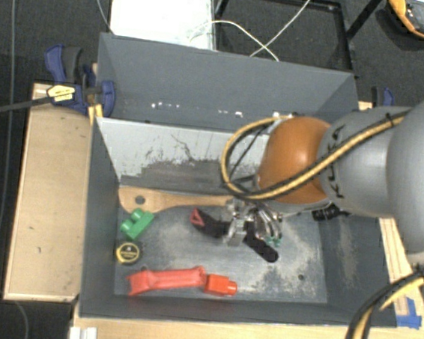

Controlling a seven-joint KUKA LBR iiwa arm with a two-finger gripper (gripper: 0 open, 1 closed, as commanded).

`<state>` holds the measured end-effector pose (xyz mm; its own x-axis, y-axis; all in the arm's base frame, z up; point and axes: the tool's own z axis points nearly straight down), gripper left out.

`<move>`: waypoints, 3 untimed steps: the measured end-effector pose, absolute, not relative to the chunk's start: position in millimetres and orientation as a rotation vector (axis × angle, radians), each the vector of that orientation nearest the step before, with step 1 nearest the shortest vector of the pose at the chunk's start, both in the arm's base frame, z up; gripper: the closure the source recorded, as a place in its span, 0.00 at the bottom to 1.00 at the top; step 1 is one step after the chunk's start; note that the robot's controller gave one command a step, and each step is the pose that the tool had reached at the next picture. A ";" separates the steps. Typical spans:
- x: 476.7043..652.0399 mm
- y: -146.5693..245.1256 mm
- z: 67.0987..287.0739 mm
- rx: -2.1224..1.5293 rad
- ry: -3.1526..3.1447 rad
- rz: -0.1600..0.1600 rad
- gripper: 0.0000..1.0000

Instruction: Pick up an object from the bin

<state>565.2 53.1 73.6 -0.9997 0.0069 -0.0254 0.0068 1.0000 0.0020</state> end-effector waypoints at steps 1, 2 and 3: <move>565.2 53.1 73.6 0.011 3.116 0.003 1.00; 559.2 52.6 96.0 0.011 3.128 0.002 1.00; 557.8 51.2 101.0 -0.287 3.107 0.000 1.00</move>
Offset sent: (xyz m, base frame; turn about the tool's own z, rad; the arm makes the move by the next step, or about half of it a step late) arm -0.0138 -0.0012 0.1487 -0.0152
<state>557.8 51.2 101.0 -0.9828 -0.1833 -0.0217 -0.1833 0.9831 -0.0020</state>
